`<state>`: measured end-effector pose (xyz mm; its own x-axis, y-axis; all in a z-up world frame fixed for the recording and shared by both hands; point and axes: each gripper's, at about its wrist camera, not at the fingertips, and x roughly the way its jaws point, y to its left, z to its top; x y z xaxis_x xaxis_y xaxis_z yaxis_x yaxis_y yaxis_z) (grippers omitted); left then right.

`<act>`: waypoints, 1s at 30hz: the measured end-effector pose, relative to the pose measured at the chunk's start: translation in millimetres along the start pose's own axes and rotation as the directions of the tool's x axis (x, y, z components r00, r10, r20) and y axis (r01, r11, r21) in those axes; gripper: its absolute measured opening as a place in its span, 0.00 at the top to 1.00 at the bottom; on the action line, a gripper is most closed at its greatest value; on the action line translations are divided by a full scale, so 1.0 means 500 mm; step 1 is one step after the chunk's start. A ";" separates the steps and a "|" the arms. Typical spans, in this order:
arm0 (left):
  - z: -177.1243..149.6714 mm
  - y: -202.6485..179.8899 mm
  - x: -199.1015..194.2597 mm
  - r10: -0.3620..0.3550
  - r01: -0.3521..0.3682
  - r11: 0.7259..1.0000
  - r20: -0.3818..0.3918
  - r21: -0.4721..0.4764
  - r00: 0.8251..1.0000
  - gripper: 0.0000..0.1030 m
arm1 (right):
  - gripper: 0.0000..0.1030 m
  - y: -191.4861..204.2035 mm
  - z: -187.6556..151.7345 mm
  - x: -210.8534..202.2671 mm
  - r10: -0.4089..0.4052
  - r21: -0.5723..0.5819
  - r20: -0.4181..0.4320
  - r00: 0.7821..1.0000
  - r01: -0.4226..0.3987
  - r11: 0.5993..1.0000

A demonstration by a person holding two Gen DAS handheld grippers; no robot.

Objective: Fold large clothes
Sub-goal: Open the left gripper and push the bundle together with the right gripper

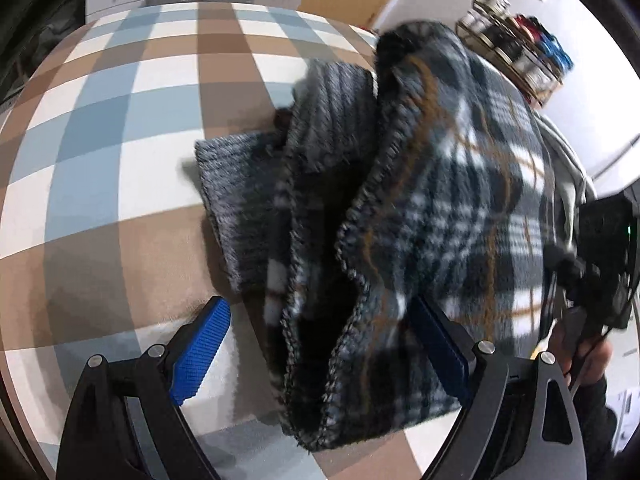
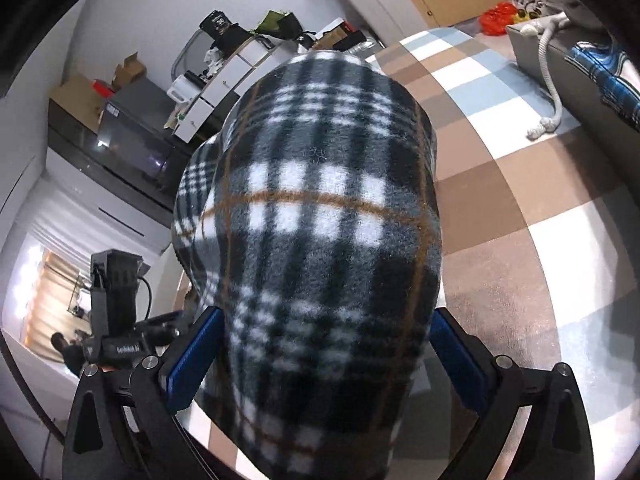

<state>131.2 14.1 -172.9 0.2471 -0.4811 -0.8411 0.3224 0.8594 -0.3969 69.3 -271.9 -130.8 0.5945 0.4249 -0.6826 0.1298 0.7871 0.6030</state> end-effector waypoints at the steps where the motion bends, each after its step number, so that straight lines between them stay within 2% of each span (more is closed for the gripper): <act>1: -0.002 -0.002 0.001 -0.009 0.009 1.000 -0.005 0.002 1.000 0.13 | 0.01 0.003 0.001 -0.001 -0.003 -0.011 0.004 1.000 0.003 1.000; 5: -0.010 -0.003 -0.006 -0.023 0.023 1.000 -0.025 0.008 0.999 0.13 | 0.02 0.004 0.010 -0.003 -0.005 -0.033 0.021 1.000 0.006 0.999; 11: -0.036 -0.070 -0.001 0.008 -0.002 0.991 -0.047 0.134 0.999 0.13 | 0.02 -0.017 0.048 0.003 0.010 -0.050 0.021 1.000 -0.009 0.999; 17: -0.043 -0.093 -0.014 0.056 -0.052 0.982 -0.019 0.181 0.998 0.13 | 0.02 -0.009 0.045 0.007 -0.006 -0.080 0.027 1.000 0.008 0.997; 24: -0.046 -0.087 -0.013 0.055 -0.049 0.987 -0.036 0.155 0.998 0.12 | 0.02 -0.005 0.025 -0.003 -0.015 -0.087 0.030 0.999 0.018 0.996; 25: -0.049 -0.085 -0.014 0.057 -0.051 0.988 -0.038 0.149 0.998 0.08 | 0.02 -0.001 0.021 -0.004 -0.021 -0.096 0.025 0.999 0.023 0.995; 26: -0.051 -0.084 -0.012 0.075 -0.069 0.987 -0.037 0.145 0.996 0.00 | 0.02 0.004 0.019 -0.005 -0.025 -0.106 0.019 1.000 0.027 0.994; 27: -0.053 -0.076 -0.014 0.098 -0.093 0.986 -0.034 0.140 0.995 0.01 | 0.02 0.010 0.014 -0.006 -0.028 -0.115 0.012 1.000 0.030 0.993; 30: -0.049 -0.050 -0.013 0.061 -0.055 0.993 -0.060 0.102 0.996 0.01 | 0.02 0.020 0.000 -0.010 -0.033 -0.132 -0.004 0.999 0.032 0.991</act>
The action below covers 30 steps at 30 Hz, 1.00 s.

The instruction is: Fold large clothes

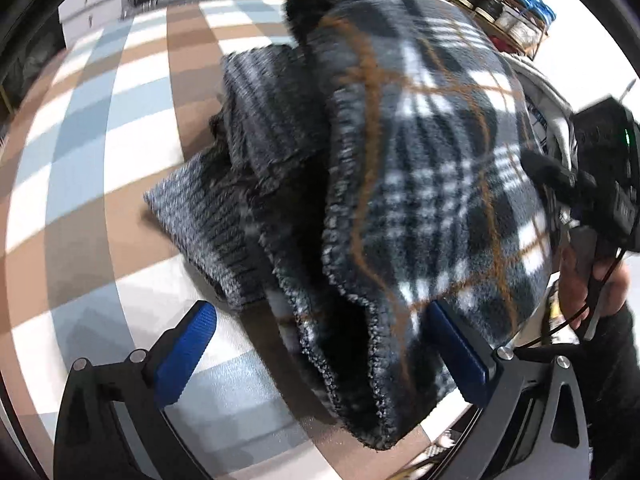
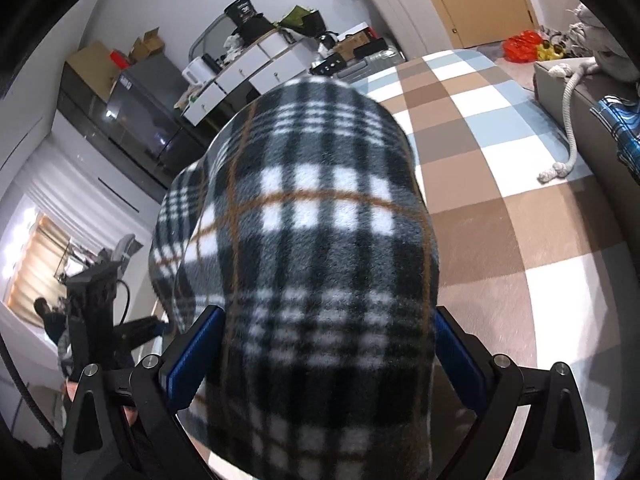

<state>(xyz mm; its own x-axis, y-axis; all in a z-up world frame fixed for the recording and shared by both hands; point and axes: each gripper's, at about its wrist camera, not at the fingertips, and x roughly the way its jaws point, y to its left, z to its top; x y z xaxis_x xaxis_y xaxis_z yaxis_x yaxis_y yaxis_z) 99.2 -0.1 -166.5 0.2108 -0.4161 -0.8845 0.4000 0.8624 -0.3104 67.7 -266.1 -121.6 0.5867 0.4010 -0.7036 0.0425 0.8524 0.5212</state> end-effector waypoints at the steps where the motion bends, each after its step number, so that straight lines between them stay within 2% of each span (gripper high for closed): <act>1: 0.000 0.015 0.003 -0.033 0.033 0.999 -0.018 -0.032 0.999 0.01 | 0.02 0.002 -0.004 -0.002 0.001 -0.003 -0.005 1.000 -0.001 1.000; 6: 0.005 0.047 -0.005 -0.112 0.112 0.993 0.006 -0.034 0.994 0.01 | 0.02 0.012 -0.014 -0.005 0.011 -0.008 -0.031 0.999 -0.012 1.000; 9: 0.018 0.075 -0.008 -0.168 0.170 0.982 0.031 -0.081 0.985 0.01 | 0.02 0.018 -0.016 -0.004 0.026 -0.007 -0.050 0.998 -0.027 1.000; 11: 0.028 0.102 -0.008 -0.229 0.233 0.963 0.046 -0.132 0.972 0.02 | 0.02 0.023 -0.020 -0.004 0.057 -0.014 -0.074 0.996 -0.058 0.998; 12: 0.029 0.112 -0.007 -0.277 0.282 0.947 0.049 -0.157 0.960 0.02 | 0.02 0.027 -0.022 -0.003 0.090 -0.026 -0.103 0.991 -0.093 0.995; 13: 0.030 0.121 -0.002 -0.353 0.356 0.914 0.050 -0.195 0.934 0.02 | 0.02 0.031 -0.026 -0.002 0.133 -0.041 -0.137 0.982 -0.139 0.989; 14: 0.027 0.120 -0.003 -0.359 0.362 0.910 0.054 -0.204 0.932 0.02 | 0.02 0.031 -0.030 -0.001 0.164 -0.052 -0.157 0.974 -0.174 0.983; 15: 0.027 0.119 -0.005 -0.324 0.329 0.927 0.055 -0.183 0.944 0.02 | 0.02 0.032 -0.033 -0.002 0.173 -0.061 -0.163 0.971 -0.185 0.981; 16: 0.027 0.112 -0.004 -0.311 0.314 0.937 0.045 -0.152 0.949 0.02 | 0.03 0.029 -0.035 0.000 0.157 -0.061 -0.157 0.975 -0.168 0.984; 18: 0.032 0.110 -0.007 -0.308 0.310 0.941 0.039 -0.132 0.951 0.02 | 0.03 0.014 -0.027 0.009 0.134 -0.018 -0.153 0.979 -0.138 0.990; 21: 0.043 0.117 -0.005 -0.340 0.341 0.927 0.033 -0.160 0.940 0.07 | 0.03 -0.013 -0.010 0.026 0.170 0.075 -0.138 0.976 -0.161 0.984; 22: 0.047 0.130 -0.004 -0.364 0.364 0.913 0.036 -0.185 0.931 0.08 | 0.02 -0.013 -0.006 0.032 0.161 0.070 -0.137 0.977 -0.153 0.986; 26: 0.056 0.163 -0.002 -0.404 0.402 0.888 0.038 -0.222 0.914 0.14 | 0.00 -0.019 -0.006 0.049 0.164 0.094 -0.131 0.978 -0.153 0.984; 28: 0.058 0.173 -0.001 -0.410 0.408 0.885 0.038 -0.225 0.911 0.16 | 0.00 -0.034 -0.004 0.064 0.195 0.151 -0.130 0.972 -0.175 0.973; 30: 0.048 0.164 0.006 -0.420 0.417 0.878 0.042 -0.236 0.907 0.17 | 0.00 -0.052 -0.007 0.084 0.254 0.229 -0.142 0.957 -0.218 0.949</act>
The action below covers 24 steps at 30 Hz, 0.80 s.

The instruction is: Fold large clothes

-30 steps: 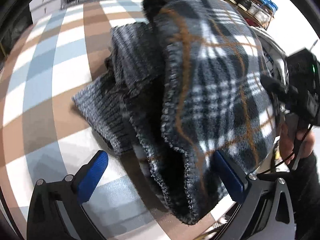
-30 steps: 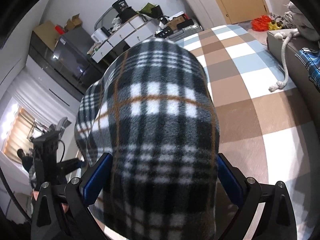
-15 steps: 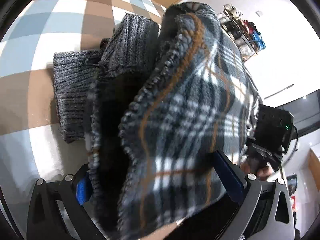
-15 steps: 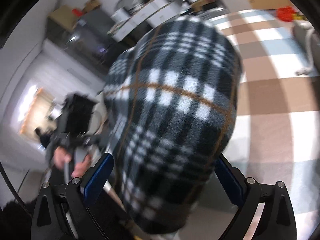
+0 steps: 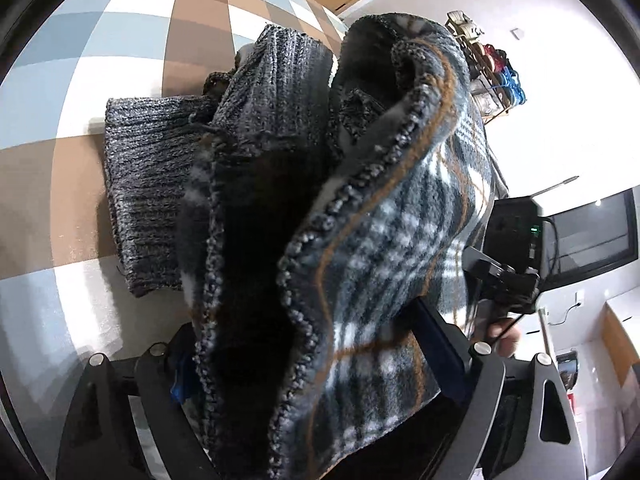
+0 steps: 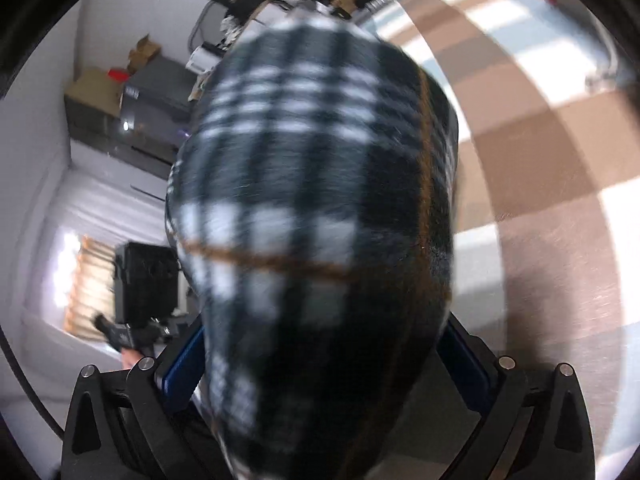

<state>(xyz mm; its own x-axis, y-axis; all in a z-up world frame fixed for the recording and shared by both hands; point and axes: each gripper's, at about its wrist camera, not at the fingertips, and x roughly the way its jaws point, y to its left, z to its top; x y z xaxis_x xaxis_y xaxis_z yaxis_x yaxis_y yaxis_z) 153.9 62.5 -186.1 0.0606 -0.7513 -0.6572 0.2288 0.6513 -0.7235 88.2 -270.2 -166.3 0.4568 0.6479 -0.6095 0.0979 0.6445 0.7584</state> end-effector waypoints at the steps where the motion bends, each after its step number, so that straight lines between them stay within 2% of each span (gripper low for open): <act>1: 0.002 0.003 0.000 -0.012 0.012 1.000 0.000 -0.009 1.000 0.18 | 0.00 0.002 0.002 0.000 -0.004 -0.002 0.014 1.000 0.004 1.000; 2: -0.010 -0.004 0.010 -0.018 0.018 1.000 -0.001 -0.015 1.000 0.21 | 0.01 0.001 0.004 -0.001 -0.010 0.000 0.015 1.000 0.010 1.000; 4: -0.015 -0.001 0.005 -0.032 0.032 0.999 0.004 -0.016 0.999 0.26 | 0.12 0.002 0.003 -0.011 -0.008 0.002 0.038 0.999 0.008 1.000; 6: -0.018 -0.015 0.009 -0.046 0.046 0.999 0.001 -0.001 0.999 0.32 | 0.16 0.012 -0.005 -0.026 -0.015 -0.031 0.056 0.998 0.017 0.999; 8: -0.029 -0.027 0.006 -0.068 0.068 0.997 -0.014 0.027 0.998 0.37 | 0.17 0.017 -0.011 -0.041 -0.009 -0.055 0.061 0.998 0.012 0.998; 12: -0.039 -0.045 0.012 -0.072 0.079 0.993 -0.081 0.091 0.994 0.37 | 0.17 0.000 -0.040 -0.072 0.033 -0.057 0.028 0.999 -0.031 0.998; 15: -0.036 -0.050 0.023 -0.006 0.019 0.992 -0.106 0.123 0.994 0.37 | 0.16 -0.004 -0.048 -0.069 0.007 -0.063 0.018 1.000 -0.006 0.998; 19: -0.005 -0.034 0.029 -0.015 0.020 0.999 -0.111 0.042 0.994 0.35 | 0.14 -0.001 -0.035 -0.056 -0.016 -0.068 0.032 0.999 0.018 0.997; 24: 0.002 -0.028 0.008 -0.010 0.013 0.999 -0.075 0.034 0.997 0.31 | 0.10 0.003 -0.038 -0.045 -0.017 -0.056 0.067 0.998 0.021 0.998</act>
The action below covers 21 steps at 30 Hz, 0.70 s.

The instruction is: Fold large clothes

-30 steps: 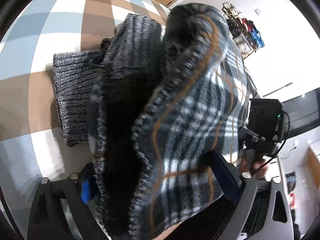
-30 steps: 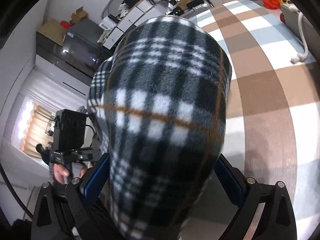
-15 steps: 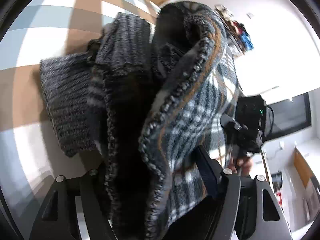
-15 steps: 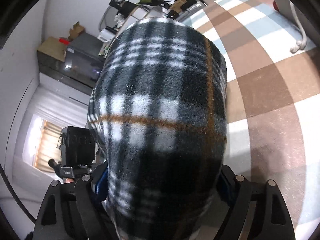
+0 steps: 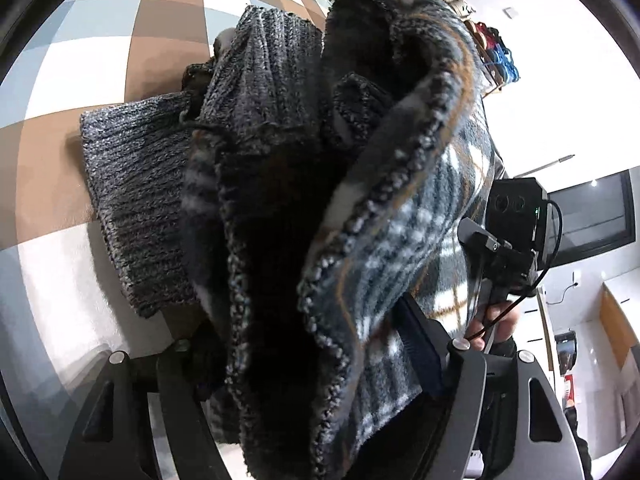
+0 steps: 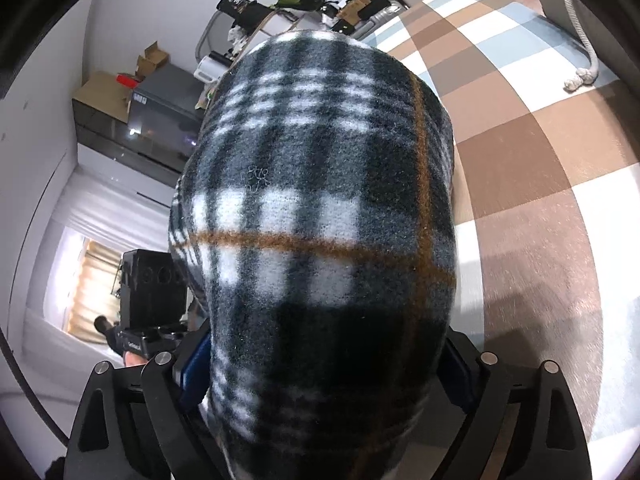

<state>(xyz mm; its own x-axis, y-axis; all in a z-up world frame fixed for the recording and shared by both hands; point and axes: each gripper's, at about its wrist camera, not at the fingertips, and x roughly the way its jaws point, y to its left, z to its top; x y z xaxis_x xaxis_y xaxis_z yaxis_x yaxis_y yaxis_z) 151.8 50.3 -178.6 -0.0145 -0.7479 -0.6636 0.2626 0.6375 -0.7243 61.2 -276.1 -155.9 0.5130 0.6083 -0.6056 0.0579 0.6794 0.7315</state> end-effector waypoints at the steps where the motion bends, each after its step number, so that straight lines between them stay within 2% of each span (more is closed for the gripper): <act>1: 0.002 -0.004 0.001 -0.008 0.008 1.000 0.002 0.000 1.000 0.32 | 0.11 0.001 -0.001 0.000 -0.001 0.001 0.004 1.000 0.001 1.000; 4: -0.005 -0.021 0.000 -0.017 0.017 1.000 0.013 0.019 1.000 0.33 | 0.17 0.011 -0.007 -0.011 0.004 -0.001 0.022 1.000 -0.004 1.000; 7: -0.014 -0.054 -0.003 -0.039 0.038 0.999 0.030 0.036 0.999 0.34 | 0.20 0.041 -0.022 -0.040 0.016 -0.053 0.062 0.998 -0.013 0.998; 10: -0.023 -0.066 -0.032 -0.073 0.071 0.997 0.051 0.040 0.996 0.34 | 0.21 0.074 -0.035 -0.068 0.073 -0.114 0.098 0.992 -0.062 0.992; 13: -0.023 -0.080 -0.092 -0.097 0.091 0.994 0.098 0.062 0.990 0.34 | 0.21 0.105 -0.043 -0.086 0.135 -0.117 0.125 0.983 -0.121 0.986; 16: -0.025 -0.081 -0.156 -0.114 0.108 0.993 0.143 0.044 0.983 0.36 | 0.21 0.134 -0.044 -0.089 0.181 -0.110 0.131 0.975 -0.167 0.980; 17: -0.028 -0.082 -0.182 -0.099 0.094 0.995 0.158 0.040 0.982 0.39 | 0.21 0.145 -0.044 -0.084 0.195 -0.107 0.126 0.973 -0.182 0.977; 21: -0.045 -0.091 -0.281 -0.046 0.041 0.999 0.203 0.027 0.978 0.39 | 0.22 0.207 -0.028 -0.028 0.253 -0.050 0.077 0.964 -0.250 0.967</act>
<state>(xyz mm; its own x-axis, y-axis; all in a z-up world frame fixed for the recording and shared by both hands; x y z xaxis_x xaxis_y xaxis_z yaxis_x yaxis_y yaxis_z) 120.1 130.5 -56.3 0.1693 -0.7983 -0.5780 0.2874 0.6010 -0.7458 47.8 -208.8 -76.1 0.5750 0.7271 -0.3750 -0.1151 0.5257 0.8428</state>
